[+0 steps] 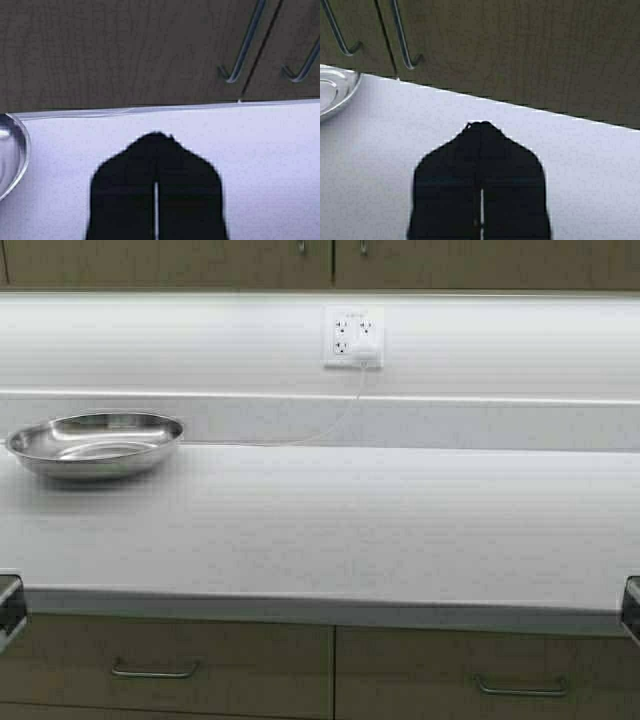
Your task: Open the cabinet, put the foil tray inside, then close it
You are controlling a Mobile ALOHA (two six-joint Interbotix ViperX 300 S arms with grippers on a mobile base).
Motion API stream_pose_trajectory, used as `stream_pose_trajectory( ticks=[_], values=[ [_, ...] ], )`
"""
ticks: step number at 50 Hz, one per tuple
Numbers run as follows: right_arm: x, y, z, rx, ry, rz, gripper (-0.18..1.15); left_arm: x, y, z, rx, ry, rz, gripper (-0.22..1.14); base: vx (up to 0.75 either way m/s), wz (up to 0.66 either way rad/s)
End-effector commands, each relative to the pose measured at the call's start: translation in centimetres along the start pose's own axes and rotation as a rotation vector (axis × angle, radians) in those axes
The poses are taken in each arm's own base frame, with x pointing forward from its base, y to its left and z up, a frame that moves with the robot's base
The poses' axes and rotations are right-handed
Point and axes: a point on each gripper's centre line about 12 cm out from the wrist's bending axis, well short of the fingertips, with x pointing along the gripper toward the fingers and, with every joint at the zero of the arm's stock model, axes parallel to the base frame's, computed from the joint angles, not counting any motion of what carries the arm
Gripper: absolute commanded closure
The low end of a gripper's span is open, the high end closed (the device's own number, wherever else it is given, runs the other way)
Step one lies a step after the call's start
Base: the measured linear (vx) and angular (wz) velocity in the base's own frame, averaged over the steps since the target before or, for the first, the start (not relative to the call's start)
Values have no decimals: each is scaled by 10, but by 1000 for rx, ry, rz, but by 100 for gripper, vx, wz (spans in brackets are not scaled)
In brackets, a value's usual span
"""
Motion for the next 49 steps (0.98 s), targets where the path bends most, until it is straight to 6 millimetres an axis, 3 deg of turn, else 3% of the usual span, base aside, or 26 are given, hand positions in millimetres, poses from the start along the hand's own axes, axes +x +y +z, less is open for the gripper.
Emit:
stream_pose_trajectory(
  ticks=[1, 49],
  values=[
    [-2, 0, 8, 6, -24, 4, 90, -5, -3, 17, 3, -48, -8, 87, 0, 0],
    [-2, 0, 6, 10, -20, 4, 90, -6, -3, 14, 4, -42, -7, 87, 0, 0]
  ],
)
